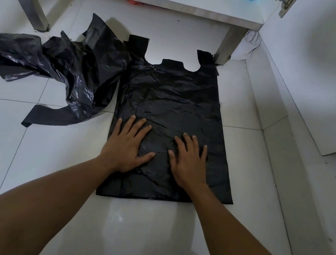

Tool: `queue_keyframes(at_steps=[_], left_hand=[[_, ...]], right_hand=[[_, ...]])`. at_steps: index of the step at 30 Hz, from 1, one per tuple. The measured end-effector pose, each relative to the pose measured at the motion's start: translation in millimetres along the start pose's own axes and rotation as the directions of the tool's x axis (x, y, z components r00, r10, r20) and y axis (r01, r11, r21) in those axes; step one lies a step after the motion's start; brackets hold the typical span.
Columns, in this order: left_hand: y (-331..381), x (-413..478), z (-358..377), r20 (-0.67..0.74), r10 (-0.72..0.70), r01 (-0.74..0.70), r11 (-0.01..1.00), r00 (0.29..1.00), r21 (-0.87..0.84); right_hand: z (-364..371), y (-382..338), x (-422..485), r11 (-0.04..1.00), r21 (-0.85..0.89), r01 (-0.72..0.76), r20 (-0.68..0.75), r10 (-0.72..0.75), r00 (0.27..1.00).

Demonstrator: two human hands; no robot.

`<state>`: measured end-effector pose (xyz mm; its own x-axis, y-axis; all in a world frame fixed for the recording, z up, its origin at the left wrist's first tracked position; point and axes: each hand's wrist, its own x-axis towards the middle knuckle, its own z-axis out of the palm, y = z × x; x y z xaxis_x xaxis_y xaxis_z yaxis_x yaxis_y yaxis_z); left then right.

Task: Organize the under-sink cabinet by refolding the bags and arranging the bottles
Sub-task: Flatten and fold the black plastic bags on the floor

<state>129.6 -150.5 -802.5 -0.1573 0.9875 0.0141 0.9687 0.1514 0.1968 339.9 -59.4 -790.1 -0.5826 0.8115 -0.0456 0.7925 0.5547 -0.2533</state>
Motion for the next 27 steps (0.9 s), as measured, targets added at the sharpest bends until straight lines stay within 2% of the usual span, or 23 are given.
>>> queue_keyframes(at_steps=[3,6,8,11,13,15,17,20,24,27], left_hand=[[0.7,0.6,-2.6,0.019,0.003,-0.004,1.000,1.000,0.011],[1.4,0.6,-3.6,0.020,0.006,-0.006,1.000,1.000,0.006],[1.4,1.8,-4.0,0.024,-0.001,0.002,1.000,1.000,-0.009],[1.1,10.2,-14.2,0.083,-0.022,0.025,0.999,0.996,-0.029],[1.4,20.7,-26.2,0.126,-0.039,0.043,0.999,0.991,-0.031],[3.0,35.1,-38.3,0.156,-0.071,0.076,0.997,0.985,-0.025],[2.4,52.3,-48.3,0.165,-0.126,0.131,0.991,0.978,-0.018],[-7.6,77.6,-55.4,0.091,-0.196,0.200,0.979,0.976,-0.038],[-40.4,116.3,-60.4,0.044,-0.267,0.270,0.954,0.963,-0.132],[-71.0,140.9,-67.7,-0.054,-0.419,0.392,0.883,0.906,-0.259]], right_hand=[[-9.3,41.5,-8.9,0.991,-0.051,-0.124,-0.026,0.122,0.992],[-23.6,79.4,-17.0,0.942,-0.063,-0.329,-0.012,0.329,0.944],[-31.7,86.7,-15.1,0.920,-0.035,-0.391,-0.001,0.391,0.920],[-40.5,69.1,8.2,0.938,0.029,-0.346,-0.079,0.347,0.935],[-43.4,42.5,32.7,0.974,0.061,-0.219,-0.114,0.225,0.968],[-41.9,13.8,59.6,0.994,0.076,-0.072,-0.072,0.078,0.994],[-39.5,-8.5,83.9,0.998,0.065,0.016,0.026,-0.017,1.000],[-37.4,-21.5,106.2,1.000,-0.001,0.005,0.132,-0.005,0.991],[-45.2,-26.5,124.6,0.999,-0.003,-0.054,0.164,0.053,0.985],[-51.7,-30.4,137.8,0.999,-0.005,-0.048,0.220,0.048,0.974]])
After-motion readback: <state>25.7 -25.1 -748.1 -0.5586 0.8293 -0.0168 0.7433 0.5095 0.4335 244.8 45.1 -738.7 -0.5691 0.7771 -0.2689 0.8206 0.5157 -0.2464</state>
